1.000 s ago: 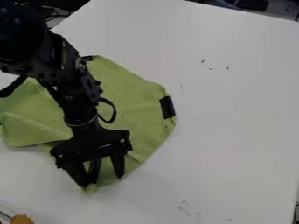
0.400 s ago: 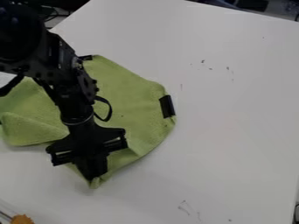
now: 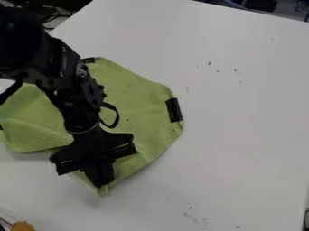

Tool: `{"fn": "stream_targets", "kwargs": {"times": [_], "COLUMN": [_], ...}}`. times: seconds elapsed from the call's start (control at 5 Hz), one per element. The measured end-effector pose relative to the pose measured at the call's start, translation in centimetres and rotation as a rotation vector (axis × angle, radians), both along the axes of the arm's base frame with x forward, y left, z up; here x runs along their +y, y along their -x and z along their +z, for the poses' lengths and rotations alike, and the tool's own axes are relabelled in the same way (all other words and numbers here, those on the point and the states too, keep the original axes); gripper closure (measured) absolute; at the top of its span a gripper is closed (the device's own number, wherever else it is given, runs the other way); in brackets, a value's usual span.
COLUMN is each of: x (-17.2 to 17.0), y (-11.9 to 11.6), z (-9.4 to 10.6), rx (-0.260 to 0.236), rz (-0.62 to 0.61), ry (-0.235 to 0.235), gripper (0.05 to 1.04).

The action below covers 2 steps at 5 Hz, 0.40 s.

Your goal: Move the cloth to the bottom left of the table

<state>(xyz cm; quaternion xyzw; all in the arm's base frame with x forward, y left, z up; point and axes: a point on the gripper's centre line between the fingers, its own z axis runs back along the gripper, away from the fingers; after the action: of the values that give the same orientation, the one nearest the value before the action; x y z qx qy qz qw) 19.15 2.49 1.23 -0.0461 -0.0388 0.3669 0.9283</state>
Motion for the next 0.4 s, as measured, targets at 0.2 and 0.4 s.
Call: {"fn": "stream_targets", "kwargs": {"times": [0.2,0.4], "x": [0.1,1.0], "y": [1.5,3.9], "z": [1.6,2.3], "rx": [-0.127,-0.223], "rz": [0.082,0.215], "ry": [-0.030,-0.029], "gripper": [0.999,0.999]}}
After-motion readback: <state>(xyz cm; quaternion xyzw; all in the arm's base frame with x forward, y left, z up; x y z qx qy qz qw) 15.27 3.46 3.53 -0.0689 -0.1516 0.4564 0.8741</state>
